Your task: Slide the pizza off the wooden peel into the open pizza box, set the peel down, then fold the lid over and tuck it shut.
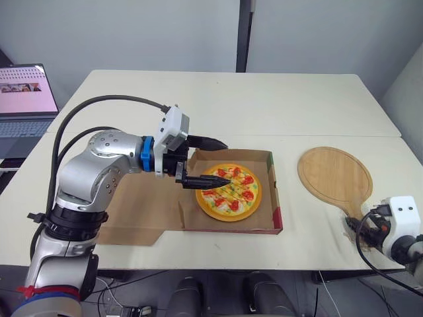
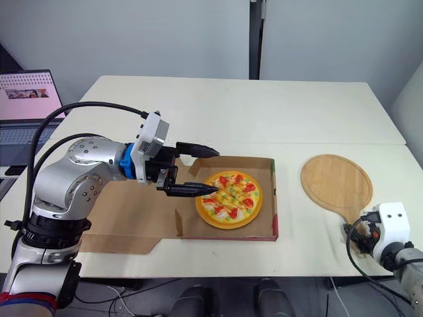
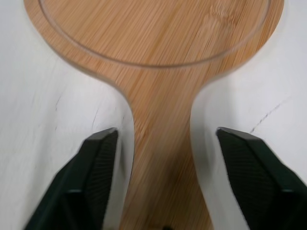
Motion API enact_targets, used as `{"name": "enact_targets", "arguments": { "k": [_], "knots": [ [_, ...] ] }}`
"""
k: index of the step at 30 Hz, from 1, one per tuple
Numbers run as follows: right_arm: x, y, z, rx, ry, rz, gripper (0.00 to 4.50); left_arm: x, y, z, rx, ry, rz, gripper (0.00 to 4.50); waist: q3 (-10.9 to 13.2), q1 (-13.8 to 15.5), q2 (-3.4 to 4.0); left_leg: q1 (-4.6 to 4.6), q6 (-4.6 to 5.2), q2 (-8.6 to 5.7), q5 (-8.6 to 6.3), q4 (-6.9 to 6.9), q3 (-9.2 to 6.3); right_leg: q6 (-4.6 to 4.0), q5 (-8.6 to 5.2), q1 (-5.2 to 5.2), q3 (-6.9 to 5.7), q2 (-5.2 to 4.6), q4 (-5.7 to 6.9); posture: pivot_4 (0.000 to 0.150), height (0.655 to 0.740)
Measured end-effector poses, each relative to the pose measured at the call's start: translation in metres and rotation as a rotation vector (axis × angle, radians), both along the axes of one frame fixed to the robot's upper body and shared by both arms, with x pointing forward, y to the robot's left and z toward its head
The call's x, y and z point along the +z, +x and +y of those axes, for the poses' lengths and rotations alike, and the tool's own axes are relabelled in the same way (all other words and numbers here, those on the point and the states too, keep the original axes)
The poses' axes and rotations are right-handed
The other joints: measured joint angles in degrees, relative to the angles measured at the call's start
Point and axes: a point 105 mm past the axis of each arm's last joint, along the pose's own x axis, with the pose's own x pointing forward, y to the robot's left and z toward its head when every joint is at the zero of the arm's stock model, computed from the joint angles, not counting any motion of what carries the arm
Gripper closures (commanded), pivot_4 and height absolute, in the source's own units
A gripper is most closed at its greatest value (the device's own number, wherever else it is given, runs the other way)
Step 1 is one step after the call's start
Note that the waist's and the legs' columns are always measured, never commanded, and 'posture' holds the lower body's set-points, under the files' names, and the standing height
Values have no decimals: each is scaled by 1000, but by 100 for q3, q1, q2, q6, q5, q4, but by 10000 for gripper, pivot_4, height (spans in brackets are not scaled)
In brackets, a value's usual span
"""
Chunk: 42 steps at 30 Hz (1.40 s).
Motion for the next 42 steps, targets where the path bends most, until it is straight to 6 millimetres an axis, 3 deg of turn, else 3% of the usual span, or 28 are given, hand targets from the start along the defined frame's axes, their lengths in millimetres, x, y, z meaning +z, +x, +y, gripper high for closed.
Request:
{"name": "enact_targets", "arguments": {
  "k": [4,7,12,17,20,25,33,36,42],
  "knots": [
    [24,-9,-15,58,-104,-15,159,-5,-5,6,-3,-3,18,0,0,-29,-2,10,0,4,0,2,7,2,1,6,4,2,-1,1500,7344],
    [47,7,-2,224,-189,-97,159,-4,-4,17,47,-15,16,0,0,-114,-3,28,0,9,0,-2,10,1,1,16,8,8,0,1500,7344],
    [87,40,60,608,-238,-282,159,-13,-3,48,254,-64,79,0,1,-194,-4,33,0,13,0,-6,8,1,1,16,10,9,2,1500,7344],
    [121,56,120,939,-227,-397,159,-26,-13,81,480,-147,208,0,7,-140,-16,23,0,14,0,-4,0,1,1,12,3,-3,-2,1500,7344],
    [144,67,161,1157,-194,-474,159,-45,-32,122,716,-265,375,0,9,-192,-19,31,1,25,-1,-7,-16,1,1,13,11,-15,-1,1500,7344],
    [145,64,197,1377,-138,-454,159,-68,-70,158,944,-454,625,0,5,-50,-49,11,0,33,-1,-2,-53,-5,-2,12,-6,-60,-9,1500,7344],
    [137,51,223,1582,-82,-402,159,-109,-124,185,1272,-791,920,0,-2,25,-61,10,0,12,-1,-1,-48,-28,-1,16,-20,-107,-20,1500,7344],
    [139,50,227,1610,-88,-404,159,-115,-132,190,1338,-859,974,0,-2,19,-60,14,0,11,-1,-2,-44,-50,-24,16,-16,-104,-18,1500,7344],
    [138,50,232,1641,-92,-389,159,-128,-127,191,1405,-1029,1063,0,-4,20,-63,12,0,7,-1,-3,-38,-59,-24,15,-18,-98,-20,1500,7344]
  ]
}}
